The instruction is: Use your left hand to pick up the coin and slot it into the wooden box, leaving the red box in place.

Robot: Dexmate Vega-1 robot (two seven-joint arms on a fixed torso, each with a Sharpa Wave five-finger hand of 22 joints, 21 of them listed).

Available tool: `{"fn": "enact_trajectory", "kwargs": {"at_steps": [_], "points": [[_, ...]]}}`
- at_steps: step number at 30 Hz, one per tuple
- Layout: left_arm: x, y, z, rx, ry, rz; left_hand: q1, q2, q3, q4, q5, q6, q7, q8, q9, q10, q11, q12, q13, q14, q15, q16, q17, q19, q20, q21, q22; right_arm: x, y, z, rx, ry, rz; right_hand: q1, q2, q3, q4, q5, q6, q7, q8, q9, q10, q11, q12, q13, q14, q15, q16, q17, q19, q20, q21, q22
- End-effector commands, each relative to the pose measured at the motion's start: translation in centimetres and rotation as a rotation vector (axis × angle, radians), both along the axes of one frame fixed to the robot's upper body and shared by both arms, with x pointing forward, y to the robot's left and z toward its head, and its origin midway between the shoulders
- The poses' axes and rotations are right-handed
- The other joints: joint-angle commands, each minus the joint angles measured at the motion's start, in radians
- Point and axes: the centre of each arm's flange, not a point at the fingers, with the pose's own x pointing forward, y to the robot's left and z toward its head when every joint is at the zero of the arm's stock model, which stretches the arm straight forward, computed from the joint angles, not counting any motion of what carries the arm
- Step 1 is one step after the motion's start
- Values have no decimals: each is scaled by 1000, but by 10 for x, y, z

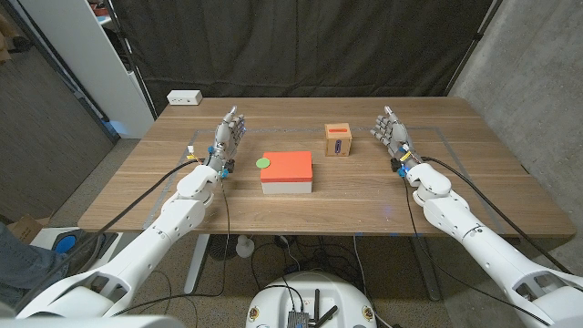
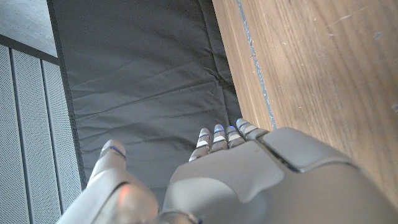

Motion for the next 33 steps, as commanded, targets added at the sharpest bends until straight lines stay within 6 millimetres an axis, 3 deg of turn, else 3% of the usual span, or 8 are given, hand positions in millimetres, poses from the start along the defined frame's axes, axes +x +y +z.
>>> {"fn": "enact_trajectory", "kwargs": {"at_steps": [1,8,13,16,19,21,27,33], "points": [[1,0,4,-3,-11,-3,3,-4,6,2,6,11,8,9,1,10,2,8,1,6,1,6,4,0,-44,5,1,-3,-1,-2,1,5,-29,10,3,8,-1,6,2,11,4,4,4,7,7,1,7,10,7,4,9,-1,6,4],[0,1,7,2,-5,3,10,10,9,1,6,28,3,10,1,38,5,14,1,34,4,10,3,14,-24,7,1,-5,-1,-3,1,-1,-38,11,5,9,-3,6,3,11,4,4,7,8,7,1,9,10,8,3,12,1,6,4],[-2,4,7,15,19,19,21,34,14,-6,5,48,-57,4,1,113,6,27,2,122,27,22,4,64,62,17,3,-6,-1,-4,9,2,-41,13,8,10,-4,6,7,9,4,4,10,9,7,0,13,11,9,1,14,1,6,4],[-5,6,8,22,46,49,26,45,18,-12,6,71,-69,4,1,196,-3,42,4,221,30,37,5,152,87,38,4,-6,-1,-5,16,2,-40,14,11,11,-5,6,7,7,4,4,12,11,7,0,15,13,9,0,16,1,7,4],[-7,7,8,15,65,70,30,52,24,-19,7,95,-74,4,2,301,-1,55,7,373,17,60,9,299,110,76,10,-6,0,-6,14,-1,-43,16,12,12,-5,6,7,7,4,4,14,11,7,0,15,12,9,0,17,2,6,4],[-8,7,8,15,74,75,29,55,28,-20,7,113,-70,4,2,384,-17,65,9,484,-4,78,12,388,110,102,18,-6,1,-7,21,1,-46,16,13,12,-6,6,7,7,3,4,15,11,7,0,16,13,9,-1,17,2,6,4],[-11,6,9,-12,116,95,49,63,52,-29,8,153,-44,10,4,689,-26,122,15,779,-73,145,22,572,43,217,83,-7,3,-7,26,-7,-49,19,17,14,-7,6,12,4,4,4,23,12,9,0,20,15,11,-2,19,3,6,4],[-11,5,8,-53,171,79,91,85,90,-34,9,248,9,17,4,1110,-55,224,36,1150,-152,305,73,802,11,449,240,-7,6,-8,31,-12,-51,21,22,16,-8,6,17,2,6,4,25,13,9,0,23,14,11,-3,22,3,6,4]]}}
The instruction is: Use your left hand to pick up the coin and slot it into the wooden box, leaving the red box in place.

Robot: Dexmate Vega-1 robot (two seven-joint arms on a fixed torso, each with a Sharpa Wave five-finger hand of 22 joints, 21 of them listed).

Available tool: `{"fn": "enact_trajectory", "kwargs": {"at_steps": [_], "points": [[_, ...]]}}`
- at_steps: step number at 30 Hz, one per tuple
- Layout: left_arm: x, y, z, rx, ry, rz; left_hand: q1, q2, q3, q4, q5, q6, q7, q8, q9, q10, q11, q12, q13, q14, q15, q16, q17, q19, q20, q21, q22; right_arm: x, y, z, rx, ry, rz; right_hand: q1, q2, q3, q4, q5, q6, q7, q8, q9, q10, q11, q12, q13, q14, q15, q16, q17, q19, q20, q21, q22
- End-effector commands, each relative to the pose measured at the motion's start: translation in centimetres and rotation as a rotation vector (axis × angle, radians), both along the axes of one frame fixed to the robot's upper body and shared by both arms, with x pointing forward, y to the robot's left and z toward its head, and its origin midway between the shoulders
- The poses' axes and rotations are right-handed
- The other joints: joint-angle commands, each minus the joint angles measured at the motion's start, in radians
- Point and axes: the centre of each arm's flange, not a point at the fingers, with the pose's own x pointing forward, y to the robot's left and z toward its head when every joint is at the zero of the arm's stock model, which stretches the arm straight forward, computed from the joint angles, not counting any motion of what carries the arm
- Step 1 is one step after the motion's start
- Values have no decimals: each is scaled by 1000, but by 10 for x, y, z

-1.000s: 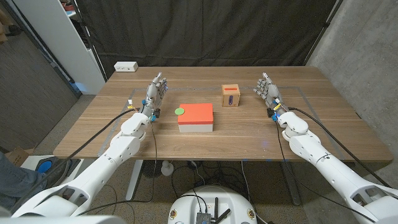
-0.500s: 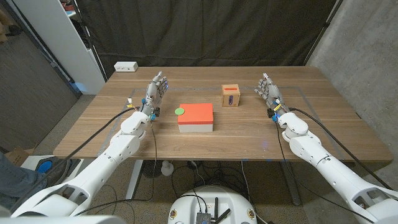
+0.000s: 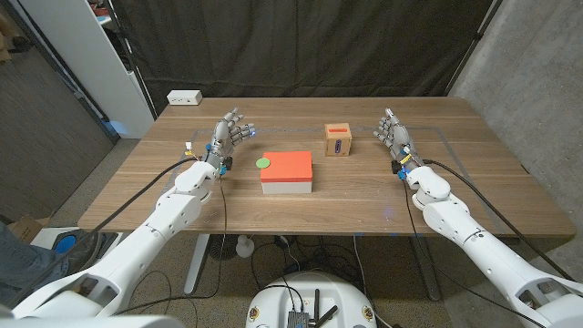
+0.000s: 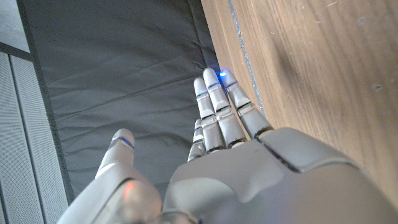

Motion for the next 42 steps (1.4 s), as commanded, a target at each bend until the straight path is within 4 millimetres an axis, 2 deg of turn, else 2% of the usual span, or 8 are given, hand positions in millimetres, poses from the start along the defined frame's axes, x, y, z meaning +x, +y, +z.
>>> {"fn": "enact_trajectory", "kwargs": {"at_steps": [1,5,8,9,11,14,21,42], "points": [[-4,0,0,-51,95,16,35,1,25,-4,5,81,31,12,4,269,-34,78,32,255,-59,126,44,160,-20,162,112,-1,5,-2,8,-12,-6,10,11,9,0,6,6,3,6,4,7,1,9,3,8,7,4,0,12,4,6,5],[-6,1,1,-38,128,52,40,-13,45,-3,6,158,28,17,4,413,-90,135,72,387,-118,202,71,303,-69,265,161,-2,6,-4,16,-15,-10,11,14,10,-1,6,6,3,5,5,10,2,9,3,10,7,5,-1,14,4,7,5],[-9,2,3,-23,140,99,63,-19,81,-8,9,242,22,18,4,557,-148,212,135,499,-137,287,124,416,-133,321,156,-3,6,-5,29,-14,-13,12,15,11,-1,5,3,1,4,5,11,2,9,3,12,5,5,-1,16,4,7,5],[-10,3,4,-18,137,120,91,-37,99,-15,8,271,29,12,5,600,-176,306,188,540,-136,352,175,433,-152,359,195,-3,6,-5,31,-16,-15,12,16,11,-1,5,3,1,3,5,11,3,9,3,13,6,6,-1,16,4,7,5],[-10,3,4,-16,133,132,141,-70,117,-20,8,322,39,6,7,601,-182,453,231,546,-133,453,256,433,-178,437,300,-4,7,-6,28,-18,-15,13,17,11,-2,5,3,1,3,5,12,3,9,3,14,5,6,-2,18,5,7,5],[-11,3,4,-28,128,133,215,-98,111,-20,10,389,36,5,12,598,-211,621,264,552,-128,578,325,397,-182,553,476,-5,8,-7,34,-17,-17,14,18,12,-3,5,1,0,2,5,14,3,9,3,16,4,6,-2,20,5,7,5],[-20,8,2,-23,163,171,308,-108,93,-18,20,498,8,17,16,598,-225,831,345,546,-129,729,406,378,-202,666,629,-9,12,-10,30,-11,-25,16,19,12,-4,4,2,-2,2,5,18,2,10,3,19,7,7,-3,23,7,7,5],[-37,1,-4,-65,268,141,537,-67,99,-21,47,636,-10,23,25,594,-227,991,334,542,-127,841,380,391,-204,707,617,-25,1,-3,5,-31,-47,24,22,16,-10,3,11,-6,4,5,31,5,11,4,27,8,9,-6,30,10,7,5]]}}
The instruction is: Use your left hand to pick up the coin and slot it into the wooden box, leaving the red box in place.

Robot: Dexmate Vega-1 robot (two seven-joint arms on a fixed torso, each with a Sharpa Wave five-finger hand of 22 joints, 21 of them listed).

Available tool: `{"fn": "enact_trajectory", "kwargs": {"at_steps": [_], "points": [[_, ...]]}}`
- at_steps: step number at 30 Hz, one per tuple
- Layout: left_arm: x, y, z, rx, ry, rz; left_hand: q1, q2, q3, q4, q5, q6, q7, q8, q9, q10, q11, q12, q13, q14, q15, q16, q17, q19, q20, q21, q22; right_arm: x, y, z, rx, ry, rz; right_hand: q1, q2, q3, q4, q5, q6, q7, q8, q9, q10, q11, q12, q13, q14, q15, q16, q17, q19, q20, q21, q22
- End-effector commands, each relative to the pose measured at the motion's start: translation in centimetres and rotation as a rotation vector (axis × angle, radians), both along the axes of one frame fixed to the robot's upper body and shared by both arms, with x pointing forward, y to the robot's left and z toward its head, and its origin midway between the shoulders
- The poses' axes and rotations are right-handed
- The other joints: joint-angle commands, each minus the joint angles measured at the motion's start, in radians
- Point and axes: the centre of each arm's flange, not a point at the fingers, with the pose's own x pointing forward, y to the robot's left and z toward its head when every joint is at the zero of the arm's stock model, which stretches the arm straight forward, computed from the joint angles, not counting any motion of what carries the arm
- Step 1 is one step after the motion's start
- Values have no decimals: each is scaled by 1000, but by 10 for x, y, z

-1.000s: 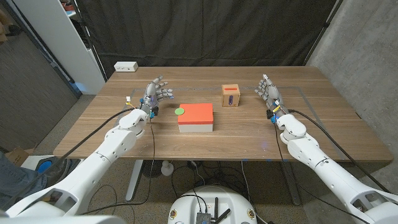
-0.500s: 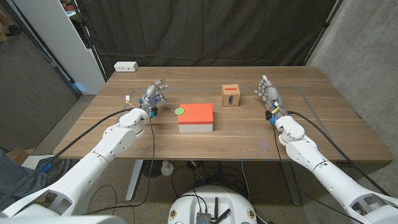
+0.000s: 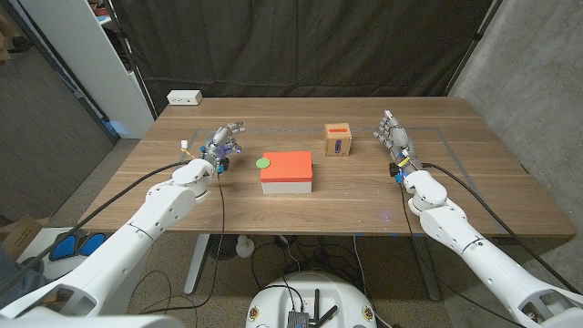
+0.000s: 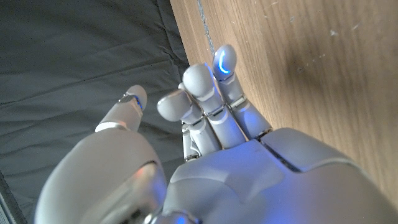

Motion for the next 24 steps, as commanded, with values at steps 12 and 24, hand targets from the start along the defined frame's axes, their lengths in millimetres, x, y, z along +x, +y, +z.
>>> {"fn": "enact_trajectory", "kwargs": {"at_steps": [12,24], "points": [[-31,6,-5,13,184,-14,140,7,-9,2,14,105,-19,22,13,14,3,110,-4,38,1,121,22,41,-67,87,52,-19,-28,-1,-7,-3,-11,12,8,10,-5,2,10,-2,5,5,13,3,3,2,11,2,9,1,10,1,2,5],[-38,20,-13,6,292,-30,159,7,-27,17,15,53,-19,21,42,8,1,160,-18,27,2,165,41,30,-66,102,49,-13,-55,2,-87,17,14,18,11,13,-8,1,17,-6,6,6,19,3,3,2,10,1,8,0,11,3,1,5]]}}
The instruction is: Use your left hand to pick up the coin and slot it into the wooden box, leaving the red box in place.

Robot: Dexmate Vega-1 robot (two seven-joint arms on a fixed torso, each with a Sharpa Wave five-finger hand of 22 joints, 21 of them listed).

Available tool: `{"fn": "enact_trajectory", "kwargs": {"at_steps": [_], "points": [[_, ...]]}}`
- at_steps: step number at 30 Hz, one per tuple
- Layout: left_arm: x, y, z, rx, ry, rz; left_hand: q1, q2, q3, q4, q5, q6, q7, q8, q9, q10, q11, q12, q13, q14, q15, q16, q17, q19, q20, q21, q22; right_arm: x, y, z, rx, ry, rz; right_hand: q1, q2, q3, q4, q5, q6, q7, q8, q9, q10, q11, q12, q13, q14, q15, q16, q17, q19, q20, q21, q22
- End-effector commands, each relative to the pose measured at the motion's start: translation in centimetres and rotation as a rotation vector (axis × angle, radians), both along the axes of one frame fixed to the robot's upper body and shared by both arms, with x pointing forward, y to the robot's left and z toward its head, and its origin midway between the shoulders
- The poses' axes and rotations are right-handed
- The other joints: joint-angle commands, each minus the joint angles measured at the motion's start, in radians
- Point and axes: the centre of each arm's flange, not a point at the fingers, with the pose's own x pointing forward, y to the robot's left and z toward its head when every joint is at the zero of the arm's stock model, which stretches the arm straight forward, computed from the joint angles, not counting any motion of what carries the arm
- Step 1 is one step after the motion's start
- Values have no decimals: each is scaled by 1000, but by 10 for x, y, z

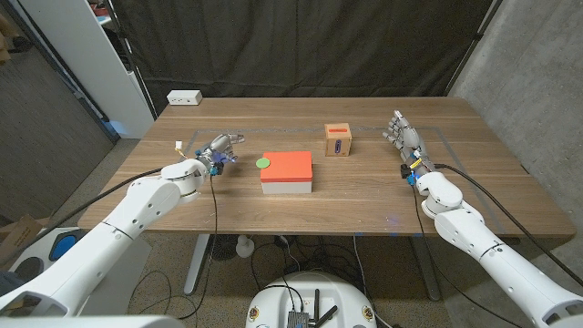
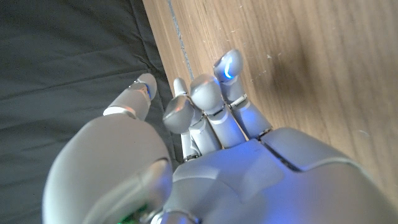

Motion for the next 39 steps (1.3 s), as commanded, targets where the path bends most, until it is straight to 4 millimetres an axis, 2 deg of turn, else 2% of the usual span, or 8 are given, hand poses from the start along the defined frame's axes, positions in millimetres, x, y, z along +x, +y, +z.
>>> {"fn": "enact_trajectory", "kwargs": {"at_steps": [1,8,16,19,26,32,39], "points": [[-11,10,-6,4,106,-16,7,1,-7,5,3,-11,4,5,7,2,-6,13,-1,-2,3,6,3,-2,-50,8,-4,4,-23,2,-58,13,33,13,6,6,-2,1,8,5,6,6,11,1,3,2,7,3,8,-1,12,3,1,5],[-23,4,-4,-21,173,-46,1,15,-11,10,4,-22,9,13,21,0,-7,24,-13,-5,2,8,1,-9,-50,6,-19,5,-26,1,-47,-4,32,16,8,8,-4,0,9,5,6,6,12,0,3,2,10,5,9,-1,12,3,1,6],[-41,7,3,-10,263,-46,-4,24,-17,9,5,-16,8,34,43,0,-8,38,-29,-8,3,8,-8,-3,-50,13,-35,4,-25,1,-34,-21,19,18,9,9,-5,0,12,5,6,6,15,1,2,3,11,3,9,-2,14,4,1,6],[-48,11,10,23,298,-30,-10,26,-17,11,6,-20,7,37,49,0,-10,49,-23,-3,3,22,8,-7,-50,12,-38,1,-24,3,-48,-33,14,20,9,9,-6,-1,24,16,9,6,18,-2,2,3,11,-7,8,-3,16,-1,0,6],[-50,14,12,37,333,-62,-18,26,-16,10,8,-28,3,43,59,-7,-11,57,-14,-14,2,22,15,-13,-50,11,-45,-4,-24,4,-65,-31,-8,21,10,9,-6,-1,34,22,11,5,15,-8,0,2,7,-13,6,-5,17,-9,0,5],[-50,11,10,51,379,-101,-22,25,-16,8,8,-39,7,42,61,-9,-11,53,-15,-21,2,16,12,-19,-50,6,-60,-5,-23,-5,-72,-11,-8,21,10,9,-6,-2,36,23,10,5,19,-6,0,2,12,-10,7,-6,19,-8,0,5],[-42,6,12,57,433,-153,-25,28,-20,7,7,-33,10,52,71,-8,-10,39,-34,-21,2,-5,-20,-14,-49,13,-68,-6,-23,-8,-74,2,-14,21,10,9,-6,-2,39,23,10,5,22,-7,0,1,15,-6,8,-7,21,-5,0,5]]}}
